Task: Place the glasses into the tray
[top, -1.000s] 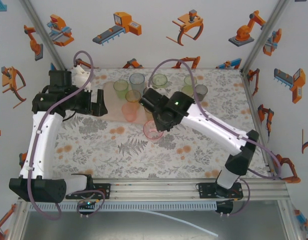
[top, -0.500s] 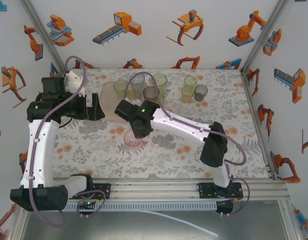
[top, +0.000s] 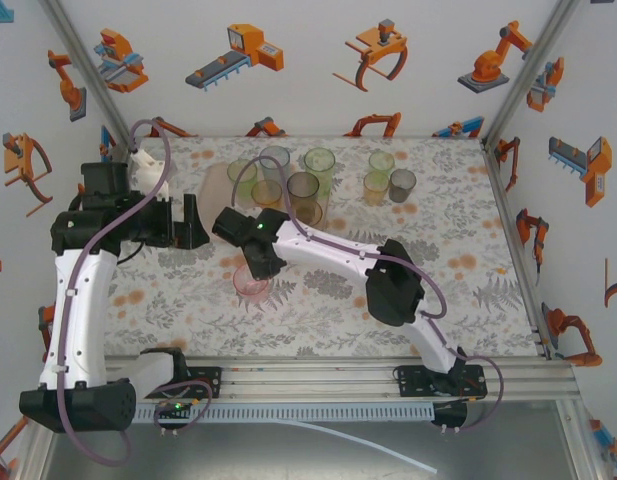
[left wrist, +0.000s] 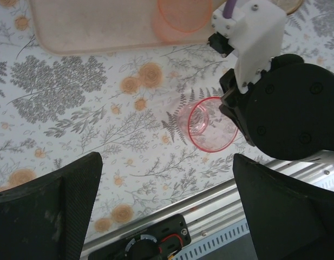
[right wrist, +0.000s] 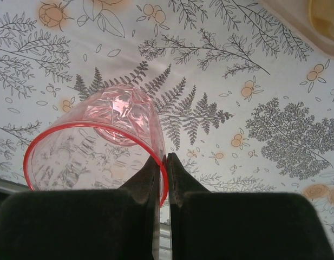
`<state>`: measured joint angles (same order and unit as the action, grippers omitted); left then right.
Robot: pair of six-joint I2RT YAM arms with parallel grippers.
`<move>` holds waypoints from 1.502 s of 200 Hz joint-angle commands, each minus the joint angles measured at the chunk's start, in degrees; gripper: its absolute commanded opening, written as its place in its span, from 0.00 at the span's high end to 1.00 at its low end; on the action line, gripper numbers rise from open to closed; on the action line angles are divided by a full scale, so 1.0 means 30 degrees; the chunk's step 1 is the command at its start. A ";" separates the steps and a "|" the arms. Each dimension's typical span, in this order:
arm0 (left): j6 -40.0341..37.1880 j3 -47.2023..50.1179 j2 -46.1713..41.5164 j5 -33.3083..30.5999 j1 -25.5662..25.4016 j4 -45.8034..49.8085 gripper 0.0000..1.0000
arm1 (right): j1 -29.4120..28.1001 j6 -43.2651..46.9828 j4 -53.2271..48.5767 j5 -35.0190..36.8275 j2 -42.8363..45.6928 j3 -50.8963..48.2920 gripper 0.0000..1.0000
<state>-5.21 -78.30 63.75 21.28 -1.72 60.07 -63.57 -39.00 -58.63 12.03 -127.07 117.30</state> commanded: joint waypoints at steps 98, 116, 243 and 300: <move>0.1718 0.2458 -0.0639 -0.0079 0.0096 0.0249 0.01 | 0.0226 -0.0091 0.1543 -0.0260 -0.0535 -0.0572 0.90; 0.1810 0.2721 -0.0842 0.0026 0.0103 0.0193 0.01 | 0.0234 -0.0080 0.1589 -0.0316 -0.0587 -0.0559 0.88; 0.0180 0.3252 -0.0440 0.0335 0.0030 -0.0355 0.01 | 0.0373 0.0270 0.0813 -0.0436 0.1216 0.0095 0.67; -0.0934 0.3622 -0.0369 0.0060 -0.1171 -0.0711 0.04 | 0.1208 0.0867 -0.1828 -0.1112 0.3434 0.2461 0.66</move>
<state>-4.78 -68.42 62.52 21.17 -2.68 58.67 -61.25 -37.74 -59.20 8.95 -122.74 120.31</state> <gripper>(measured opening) 0.971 0.337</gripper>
